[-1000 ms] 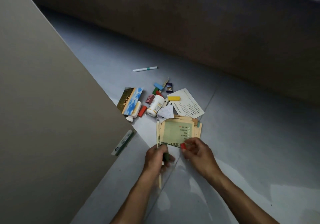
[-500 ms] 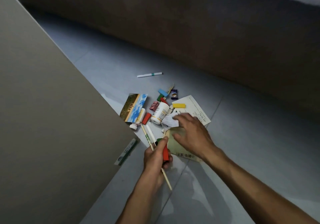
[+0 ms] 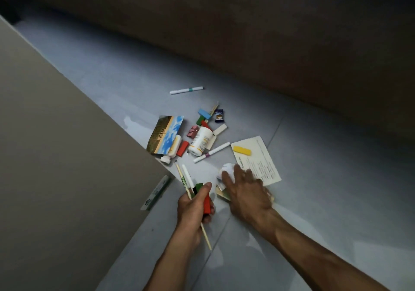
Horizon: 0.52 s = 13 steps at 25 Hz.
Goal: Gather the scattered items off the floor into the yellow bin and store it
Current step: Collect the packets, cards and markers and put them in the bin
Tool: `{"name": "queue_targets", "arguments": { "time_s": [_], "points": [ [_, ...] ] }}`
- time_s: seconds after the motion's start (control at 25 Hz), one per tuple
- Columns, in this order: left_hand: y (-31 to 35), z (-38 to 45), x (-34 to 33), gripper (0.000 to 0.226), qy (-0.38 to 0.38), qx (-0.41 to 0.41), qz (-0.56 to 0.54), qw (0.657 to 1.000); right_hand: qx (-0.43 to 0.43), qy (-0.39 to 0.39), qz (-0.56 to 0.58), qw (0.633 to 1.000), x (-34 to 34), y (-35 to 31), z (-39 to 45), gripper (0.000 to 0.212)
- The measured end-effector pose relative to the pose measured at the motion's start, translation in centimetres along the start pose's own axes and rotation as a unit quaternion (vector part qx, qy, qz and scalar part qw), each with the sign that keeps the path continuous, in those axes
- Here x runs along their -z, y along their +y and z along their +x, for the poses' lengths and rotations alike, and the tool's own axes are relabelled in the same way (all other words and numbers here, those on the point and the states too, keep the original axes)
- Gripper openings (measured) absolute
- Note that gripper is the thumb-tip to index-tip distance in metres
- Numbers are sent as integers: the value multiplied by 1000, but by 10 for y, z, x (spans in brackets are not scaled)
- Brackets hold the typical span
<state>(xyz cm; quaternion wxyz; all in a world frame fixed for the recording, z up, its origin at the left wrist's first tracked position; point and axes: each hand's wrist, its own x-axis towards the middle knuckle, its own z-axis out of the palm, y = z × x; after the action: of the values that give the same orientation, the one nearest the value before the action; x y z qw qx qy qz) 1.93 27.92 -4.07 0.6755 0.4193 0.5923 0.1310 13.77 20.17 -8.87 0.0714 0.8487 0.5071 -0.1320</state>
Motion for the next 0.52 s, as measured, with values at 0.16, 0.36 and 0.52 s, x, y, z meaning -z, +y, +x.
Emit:
{"name": "queue_targets", "arguments": {
  "time_s": [0.16, 0.36, 0.52],
  "points": [
    [-1, -11, -24, 21, -24, -12, -8, 1000, -36, 80, 247, 965, 13, 27, -22, 51],
    [9, -45, -65, 23, -99, -19, -30, 994, -231, 114, 772, 581, 51, 77, -95, 28],
    [23, -100, -127, 21, -248, -31, 15, 968, -275, 196, 852, 401, 81, 115, -178, 22]
  ]
}}
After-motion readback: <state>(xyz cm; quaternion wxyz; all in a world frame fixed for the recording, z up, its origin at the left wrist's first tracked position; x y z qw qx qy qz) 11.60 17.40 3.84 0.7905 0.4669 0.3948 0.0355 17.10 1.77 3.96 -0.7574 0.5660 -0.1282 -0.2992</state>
